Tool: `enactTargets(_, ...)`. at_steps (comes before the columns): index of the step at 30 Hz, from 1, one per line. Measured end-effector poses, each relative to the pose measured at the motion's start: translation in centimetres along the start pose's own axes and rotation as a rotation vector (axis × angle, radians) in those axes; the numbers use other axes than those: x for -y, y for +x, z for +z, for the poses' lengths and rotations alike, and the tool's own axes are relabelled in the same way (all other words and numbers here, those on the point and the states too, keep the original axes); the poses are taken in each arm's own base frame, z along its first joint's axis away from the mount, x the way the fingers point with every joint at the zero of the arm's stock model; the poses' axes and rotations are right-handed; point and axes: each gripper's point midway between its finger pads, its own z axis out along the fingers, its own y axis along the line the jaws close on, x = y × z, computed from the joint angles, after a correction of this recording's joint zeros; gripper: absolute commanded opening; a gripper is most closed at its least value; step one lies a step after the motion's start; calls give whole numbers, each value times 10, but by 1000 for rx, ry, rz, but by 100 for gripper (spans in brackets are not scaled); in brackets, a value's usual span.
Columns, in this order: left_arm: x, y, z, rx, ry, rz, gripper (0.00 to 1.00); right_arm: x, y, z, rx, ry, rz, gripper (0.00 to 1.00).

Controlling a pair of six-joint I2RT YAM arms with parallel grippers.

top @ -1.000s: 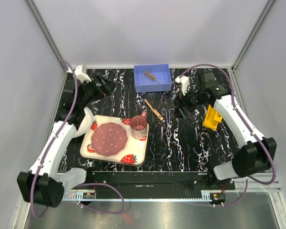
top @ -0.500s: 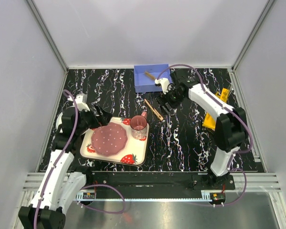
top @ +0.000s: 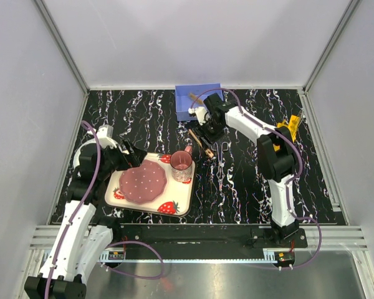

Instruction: Organize the chemistry lab equipment

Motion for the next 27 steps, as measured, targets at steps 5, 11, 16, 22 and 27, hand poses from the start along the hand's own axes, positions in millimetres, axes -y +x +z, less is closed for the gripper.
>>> enactTargets(5, -1, 1, 1, -7, -3, -2, 99, -3, 5, 18, -42, -1, -2, 58)
enactTargets(11, 1, 2, 1, -10, 4, -6, 99, 1, 12, 32, -80, 13, 8, 50)
enactTargets(16, 2, 2, 1, -12, 9, -14, 99, 4, 16, 42, -106, 27, 13, 41)
enactTargets(22, 4, 3, 0, -15, 18, -19, 99, 6, 15, 46, -111, 33, 13, 22)
enactTargets(27, 3, 6, 1, -22, 20, -24, 99, 7, 13, 45, -108, 40, 14, 13)
